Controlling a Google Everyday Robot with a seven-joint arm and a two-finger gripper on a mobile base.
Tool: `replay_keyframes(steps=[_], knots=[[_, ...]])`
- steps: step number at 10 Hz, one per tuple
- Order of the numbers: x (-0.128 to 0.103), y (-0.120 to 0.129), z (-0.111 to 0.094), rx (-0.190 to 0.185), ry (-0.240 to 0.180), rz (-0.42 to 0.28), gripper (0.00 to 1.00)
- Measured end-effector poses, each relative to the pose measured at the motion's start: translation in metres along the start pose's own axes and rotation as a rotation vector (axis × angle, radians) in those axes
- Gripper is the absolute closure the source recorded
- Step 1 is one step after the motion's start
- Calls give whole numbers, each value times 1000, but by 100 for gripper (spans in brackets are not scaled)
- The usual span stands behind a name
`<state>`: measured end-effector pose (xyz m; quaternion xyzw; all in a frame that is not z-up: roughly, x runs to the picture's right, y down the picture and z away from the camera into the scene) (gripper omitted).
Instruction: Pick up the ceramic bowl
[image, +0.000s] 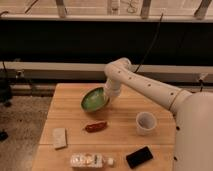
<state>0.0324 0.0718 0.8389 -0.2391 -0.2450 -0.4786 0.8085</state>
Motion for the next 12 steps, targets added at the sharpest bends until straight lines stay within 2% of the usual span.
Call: replay_keyframes(steps=[12], knots=[[4,4,-16,10,-3,3,100]])
